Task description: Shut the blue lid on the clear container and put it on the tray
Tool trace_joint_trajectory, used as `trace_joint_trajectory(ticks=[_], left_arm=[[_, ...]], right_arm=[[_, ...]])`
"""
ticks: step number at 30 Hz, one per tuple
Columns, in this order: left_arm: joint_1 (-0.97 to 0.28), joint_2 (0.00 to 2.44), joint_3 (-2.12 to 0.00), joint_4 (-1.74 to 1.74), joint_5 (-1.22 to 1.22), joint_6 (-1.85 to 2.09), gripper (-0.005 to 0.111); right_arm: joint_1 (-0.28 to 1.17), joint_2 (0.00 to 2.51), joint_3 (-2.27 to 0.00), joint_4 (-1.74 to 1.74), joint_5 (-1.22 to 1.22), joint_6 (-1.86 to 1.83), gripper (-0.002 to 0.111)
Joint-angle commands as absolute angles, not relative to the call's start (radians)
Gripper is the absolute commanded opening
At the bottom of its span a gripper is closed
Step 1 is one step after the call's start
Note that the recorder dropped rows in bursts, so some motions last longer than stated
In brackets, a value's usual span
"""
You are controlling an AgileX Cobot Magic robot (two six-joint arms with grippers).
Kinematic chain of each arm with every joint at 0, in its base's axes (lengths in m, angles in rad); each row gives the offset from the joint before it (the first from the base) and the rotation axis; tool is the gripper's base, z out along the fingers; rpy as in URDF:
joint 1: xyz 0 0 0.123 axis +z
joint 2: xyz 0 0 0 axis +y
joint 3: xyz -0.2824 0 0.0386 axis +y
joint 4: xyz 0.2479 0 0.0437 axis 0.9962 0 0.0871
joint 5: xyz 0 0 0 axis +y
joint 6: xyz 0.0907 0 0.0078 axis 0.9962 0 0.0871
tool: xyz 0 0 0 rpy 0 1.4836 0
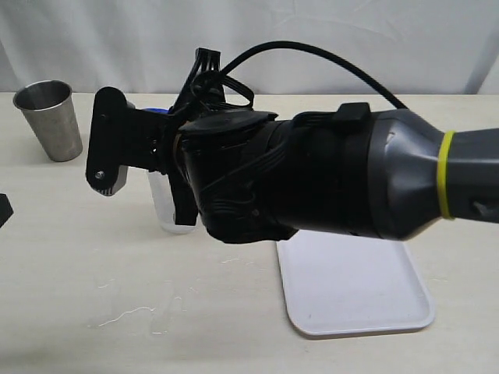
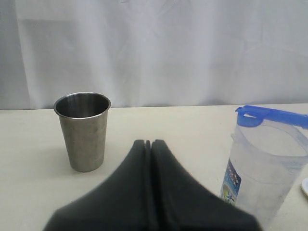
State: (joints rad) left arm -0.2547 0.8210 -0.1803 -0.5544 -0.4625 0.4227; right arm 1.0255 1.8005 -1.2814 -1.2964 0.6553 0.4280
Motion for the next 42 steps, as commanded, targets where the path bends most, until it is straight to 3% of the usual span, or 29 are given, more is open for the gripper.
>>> trace_joint_trajectory(ticks=[1, 42], left_arm=[[-0.257, 0.818, -0.176, -0.549, -0.463, 0.414, 0.000], [-0.257, 0.818, -0.176, -0.549, -0.455, 0.414, 0.000]], right_arm=[[1.027, 1.788, -1.278, -1.285, 0.651, 0.418, 0.004], [1.027, 1.788, -1.278, -1.114, 0.588, 0.109, 0.006]])
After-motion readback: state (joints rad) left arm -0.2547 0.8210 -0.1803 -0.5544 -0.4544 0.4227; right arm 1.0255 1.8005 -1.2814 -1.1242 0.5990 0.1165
